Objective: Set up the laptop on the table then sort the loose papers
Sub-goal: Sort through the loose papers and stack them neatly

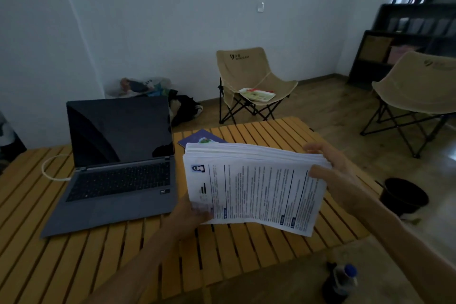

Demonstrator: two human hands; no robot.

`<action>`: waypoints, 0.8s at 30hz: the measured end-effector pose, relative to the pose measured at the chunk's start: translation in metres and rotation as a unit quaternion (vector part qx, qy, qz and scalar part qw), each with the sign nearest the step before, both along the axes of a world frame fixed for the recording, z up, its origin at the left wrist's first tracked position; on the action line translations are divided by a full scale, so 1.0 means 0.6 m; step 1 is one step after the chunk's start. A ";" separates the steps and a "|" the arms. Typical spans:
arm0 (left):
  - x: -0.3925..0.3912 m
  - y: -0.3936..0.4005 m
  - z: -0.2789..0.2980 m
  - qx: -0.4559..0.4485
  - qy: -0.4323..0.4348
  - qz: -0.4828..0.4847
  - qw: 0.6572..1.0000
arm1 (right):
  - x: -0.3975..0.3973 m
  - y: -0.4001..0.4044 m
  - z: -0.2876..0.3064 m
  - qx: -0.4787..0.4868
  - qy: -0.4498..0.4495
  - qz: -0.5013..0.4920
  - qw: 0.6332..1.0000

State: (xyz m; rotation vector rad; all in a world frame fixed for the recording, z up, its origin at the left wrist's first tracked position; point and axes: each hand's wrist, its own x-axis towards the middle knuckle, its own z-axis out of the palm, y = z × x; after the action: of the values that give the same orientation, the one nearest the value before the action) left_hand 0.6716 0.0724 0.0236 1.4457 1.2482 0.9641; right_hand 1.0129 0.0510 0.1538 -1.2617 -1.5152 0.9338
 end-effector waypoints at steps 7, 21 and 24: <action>0.007 0.010 0.012 0.025 0.023 0.039 0.999 | -0.020 0.025 0.020 0.049 0.039 -0.078 0.995; -0.003 -0.002 -0.024 0.030 0.059 0.005 0.998 | -0.023 0.061 0.073 0.034 -0.523 0.076 0.848; -0.004 -0.003 -0.017 0.024 0.062 0.011 0.998 | -0.066 0.095 0.082 0.016 -0.582 0.111 0.805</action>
State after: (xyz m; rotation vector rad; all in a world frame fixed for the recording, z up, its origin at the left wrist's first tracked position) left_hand 0.6691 0.0708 0.0134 1.5510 1.3403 0.9357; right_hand 0.9732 0.1079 0.2033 -1.7768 -2.6365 0.1555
